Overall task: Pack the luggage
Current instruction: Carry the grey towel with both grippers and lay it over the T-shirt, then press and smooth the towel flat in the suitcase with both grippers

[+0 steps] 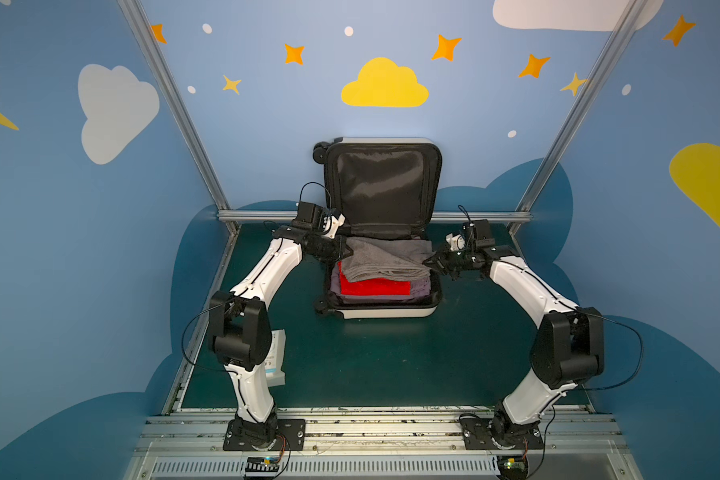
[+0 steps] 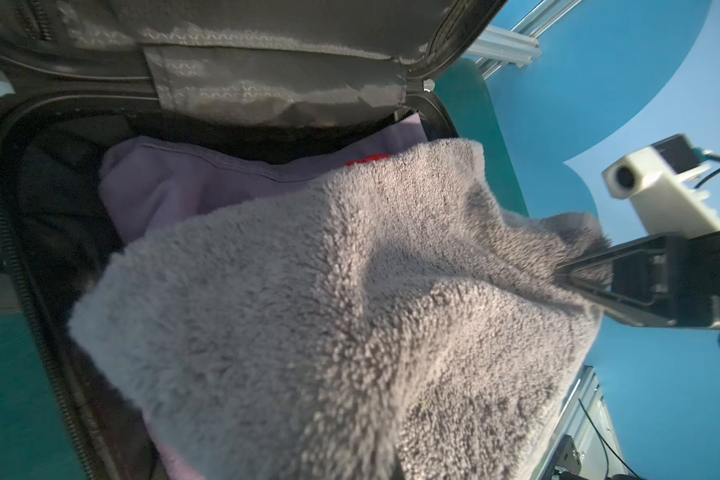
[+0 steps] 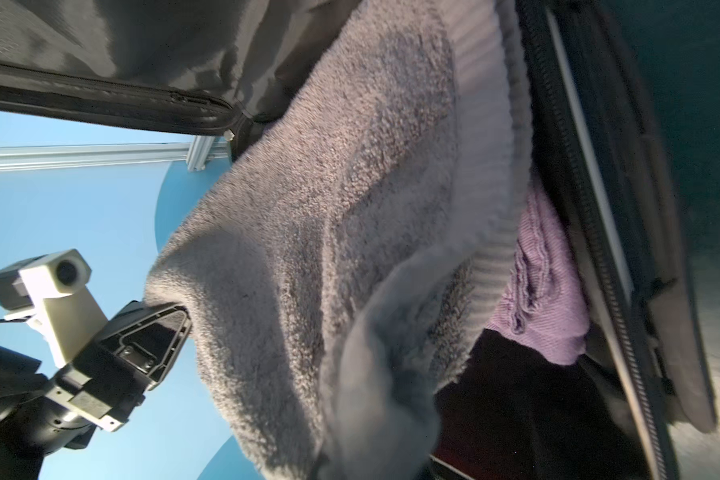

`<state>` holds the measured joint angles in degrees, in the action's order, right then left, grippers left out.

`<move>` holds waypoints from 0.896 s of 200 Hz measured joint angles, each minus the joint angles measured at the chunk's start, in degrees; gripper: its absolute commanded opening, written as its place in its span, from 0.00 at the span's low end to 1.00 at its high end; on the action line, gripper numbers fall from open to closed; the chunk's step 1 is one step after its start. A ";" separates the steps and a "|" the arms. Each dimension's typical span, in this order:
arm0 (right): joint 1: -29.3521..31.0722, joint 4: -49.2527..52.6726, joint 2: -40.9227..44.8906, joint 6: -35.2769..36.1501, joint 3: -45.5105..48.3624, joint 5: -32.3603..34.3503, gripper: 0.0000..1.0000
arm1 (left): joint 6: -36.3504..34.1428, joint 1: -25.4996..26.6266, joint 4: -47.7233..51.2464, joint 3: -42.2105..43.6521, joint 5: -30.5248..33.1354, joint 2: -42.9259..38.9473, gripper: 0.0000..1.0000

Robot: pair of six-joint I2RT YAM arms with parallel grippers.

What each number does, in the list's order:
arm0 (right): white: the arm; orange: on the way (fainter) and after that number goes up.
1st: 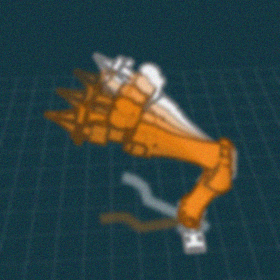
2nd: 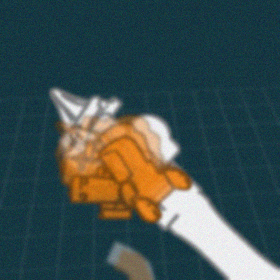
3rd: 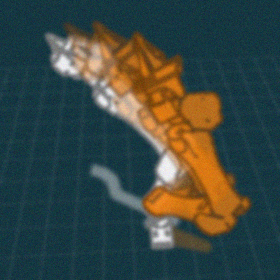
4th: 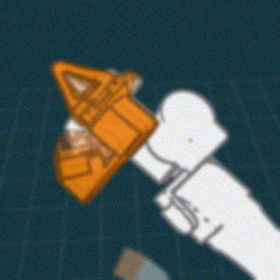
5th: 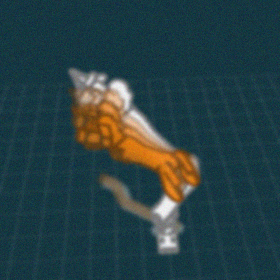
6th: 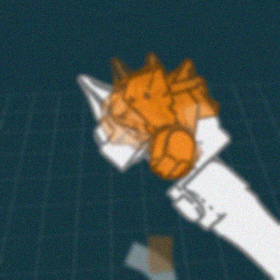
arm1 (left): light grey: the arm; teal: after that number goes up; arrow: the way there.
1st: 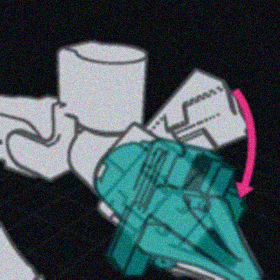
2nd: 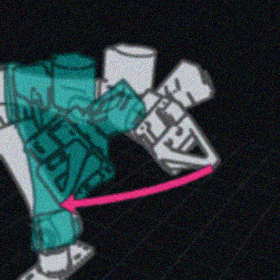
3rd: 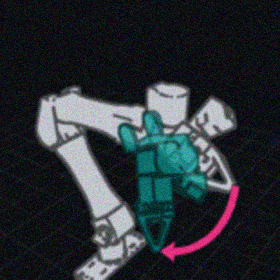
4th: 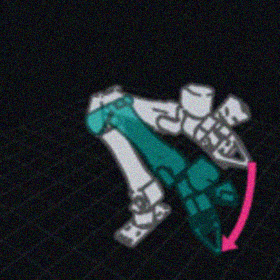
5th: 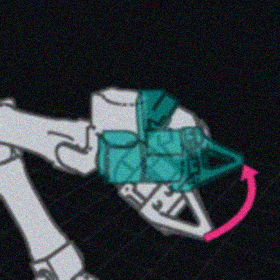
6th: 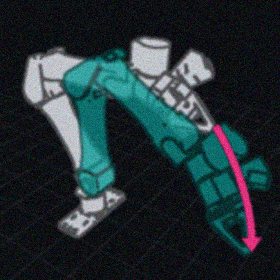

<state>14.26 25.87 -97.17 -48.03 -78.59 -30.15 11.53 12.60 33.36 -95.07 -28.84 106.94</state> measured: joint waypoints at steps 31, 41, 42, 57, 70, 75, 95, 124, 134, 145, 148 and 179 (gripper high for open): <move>1.14 -2.78 0.13 -0.22 4.61 1.73 0.00 | -0.20 -0.94 -2.75 5.11 -2.03 0.00 0.21; 1.29 -3.10 0.13 -0.28 6.69 2.25 0.10 | 0.17 -0.96 -3.04 6.56 -2.47 0.00 0.37; 1.31 -3.10 0.13 -0.28 6.82 2.29 0.12 | 0.09 -0.96 -3.04 6.64 -2.51 0.00 0.40; 1.33 -3.06 0.22 -0.39 9.18 2.91 0.46 | 0.00 -1.07 -3.43 8.00 -2.58 0.00 0.65; 1.44 -2.27 0.24 0.35 9.94 2.93 0.57 | 0.02 -1.31 -3.37 8.83 -2.29 -0.28 0.92; 1.46 -1.86 0.24 0.83 9.94 2.93 0.59 | -0.04 -1.40 -3.39 9.16 -2.08 -0.46 0.99; 1.60 0.04 1.38 2.99 9.75 3.13 0.62 | -0.52 -2.05 -2.08 9.35 -0.24 -2.08 0.99; 1.60 5.27 5.73 6.47 8.04 4.81 0.61 | -1.53 -2.97 1.81 7.08 3.02 -6.34 0.99; 1.60 6.99 7.63 7.56 6.99 5.81 0.59 | -1.68 -3.13 2.75 5.62 3.45 -7.67 0.99; 1.60 8.31 9.22 8.83 5.60 6.78 0.57 | -1.64 -3.17 3.23 4.13 3.45 -9.09 0.99; 1.60 8.57 9.68 9.11 5.11 6.95 0.56 | -1.57 -3.15 3.28 3.82 3.39 -9.35 0.99; 1.42 7.37 10.71 12.04 2.56 8.35 0.47 | 0.33 -1.14 2.60 1.60 1.97 -10.12 0.99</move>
<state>15.68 33.23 -86.46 -35.99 -76.03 -21.80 11.86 11.46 35.97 -93.47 -26.87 96.82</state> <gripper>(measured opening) 0.508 0.994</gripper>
